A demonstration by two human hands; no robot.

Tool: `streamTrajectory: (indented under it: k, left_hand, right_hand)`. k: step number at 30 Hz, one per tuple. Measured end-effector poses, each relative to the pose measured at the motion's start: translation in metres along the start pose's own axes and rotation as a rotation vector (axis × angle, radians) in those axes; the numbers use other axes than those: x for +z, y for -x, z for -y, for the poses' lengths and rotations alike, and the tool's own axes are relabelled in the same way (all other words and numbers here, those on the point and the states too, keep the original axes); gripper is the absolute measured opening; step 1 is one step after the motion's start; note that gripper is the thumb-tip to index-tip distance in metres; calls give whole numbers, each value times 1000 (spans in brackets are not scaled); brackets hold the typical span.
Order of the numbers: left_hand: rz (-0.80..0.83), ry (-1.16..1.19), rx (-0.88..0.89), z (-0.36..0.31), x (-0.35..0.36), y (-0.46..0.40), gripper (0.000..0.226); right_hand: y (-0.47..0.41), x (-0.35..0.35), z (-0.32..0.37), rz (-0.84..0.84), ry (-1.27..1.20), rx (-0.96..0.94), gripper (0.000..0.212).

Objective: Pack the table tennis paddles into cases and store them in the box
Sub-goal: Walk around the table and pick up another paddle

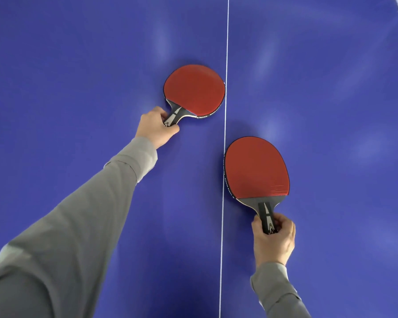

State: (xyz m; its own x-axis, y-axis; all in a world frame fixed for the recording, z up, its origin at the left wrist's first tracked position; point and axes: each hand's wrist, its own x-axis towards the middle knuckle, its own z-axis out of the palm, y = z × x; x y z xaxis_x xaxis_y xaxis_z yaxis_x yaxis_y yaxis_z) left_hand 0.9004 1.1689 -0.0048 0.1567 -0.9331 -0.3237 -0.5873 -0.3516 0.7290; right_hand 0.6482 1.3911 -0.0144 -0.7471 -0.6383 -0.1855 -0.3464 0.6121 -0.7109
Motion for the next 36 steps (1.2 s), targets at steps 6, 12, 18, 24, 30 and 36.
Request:
streamTrajectory:
  k: [6, 12, 18, 24, 30, 36]
  left_hand:
    - [-145, 277, -159, 28, 15, 89, 22]
    - [-324, 345, -376, 67, 44, 236, 24]
    - [-427, 409, -499, 79, 82, 364, 26]
    - [-516, 443, -529, 79, 127, 437, 31]
    - [-511, 454, -544, 83, 144, 444, 27]
    - [-275, 546, -435, 98, 129, 446, 43]
  right_hand:
    - [11, -25, -13, 0, 0, 3, 28]
    - [37, -60, -39, 64, 20, -13, 29]
    - [69, -96, -72, 179, 8, -60, 28]
    - [90, -130, -109, 307, 18, -120, 28]
    - [102, -147, -132, 375, 14, -176, 27]
    - [123, -131, -124, 398, -3, -184, 27]
